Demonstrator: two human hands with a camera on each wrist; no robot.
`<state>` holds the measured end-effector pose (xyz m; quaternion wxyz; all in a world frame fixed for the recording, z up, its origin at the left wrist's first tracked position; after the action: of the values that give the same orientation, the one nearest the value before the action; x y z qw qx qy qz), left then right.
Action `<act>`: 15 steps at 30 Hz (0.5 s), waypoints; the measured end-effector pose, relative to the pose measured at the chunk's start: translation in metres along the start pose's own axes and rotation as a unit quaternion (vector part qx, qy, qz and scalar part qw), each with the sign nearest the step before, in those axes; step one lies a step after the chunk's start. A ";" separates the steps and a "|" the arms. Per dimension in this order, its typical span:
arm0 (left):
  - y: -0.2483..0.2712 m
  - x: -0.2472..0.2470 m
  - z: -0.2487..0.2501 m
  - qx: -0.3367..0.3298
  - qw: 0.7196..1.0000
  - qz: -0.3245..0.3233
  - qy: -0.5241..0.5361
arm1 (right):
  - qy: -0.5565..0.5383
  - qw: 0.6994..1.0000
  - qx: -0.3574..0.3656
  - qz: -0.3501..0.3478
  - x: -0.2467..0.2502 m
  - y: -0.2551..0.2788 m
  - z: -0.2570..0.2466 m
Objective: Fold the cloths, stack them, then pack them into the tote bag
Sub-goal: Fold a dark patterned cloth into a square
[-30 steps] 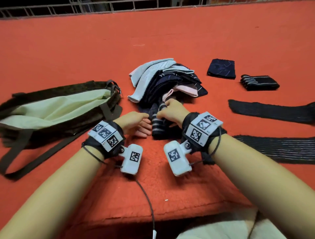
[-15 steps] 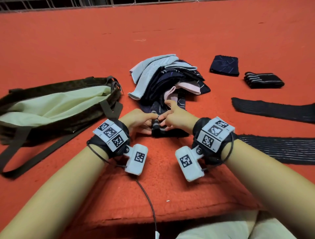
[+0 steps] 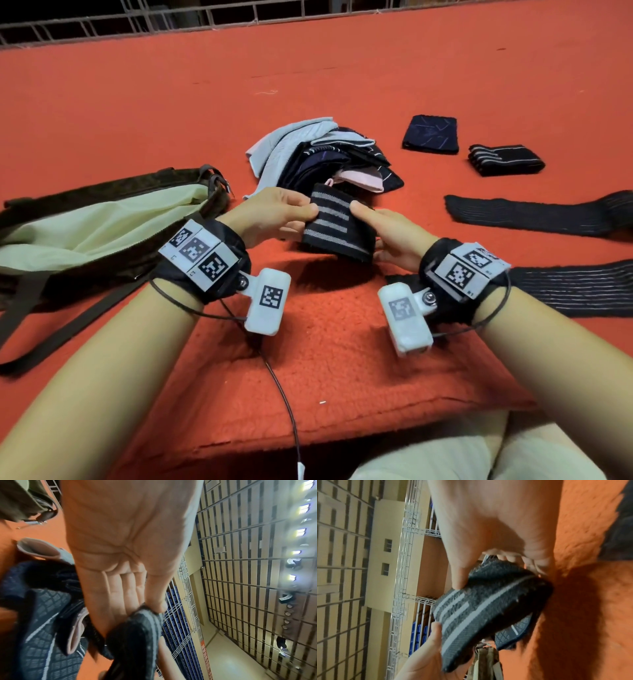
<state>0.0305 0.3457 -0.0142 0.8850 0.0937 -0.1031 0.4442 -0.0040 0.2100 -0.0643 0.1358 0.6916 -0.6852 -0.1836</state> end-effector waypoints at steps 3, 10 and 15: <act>-0.006 0.012 0.002 0.003 0.998 0.062 -0.001 | -0.026 0.994 0.068 0.084 0.019 0.000 -0.018; -0.036 0.007 0.016 0.002 0.984 0.166 -0.057 | 0.067 0.926 0.265 0.262 0.063 0.028 -0.072; -0.075 -0.010 0.048 -0.040 0.966 0.221 -0.126 | 0.105 0.882 0.348 0.301 0.101 0.043 -0.095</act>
<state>0.0803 0.2812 0.0241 0.7477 0.0887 -0.2496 0.6089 -0.0011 0.1021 0.0329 0.0064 0.4699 -0.8620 0.1901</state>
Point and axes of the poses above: each hand's wrist, its own y-axis away from the middle knuckle, its own x-axis out of the back of the hand, z = x × y, the point moved 10 cm from there along -y, towards the middle knuckle, and after that the axes turned 9 degrees about -x, right-handed, at the moved point
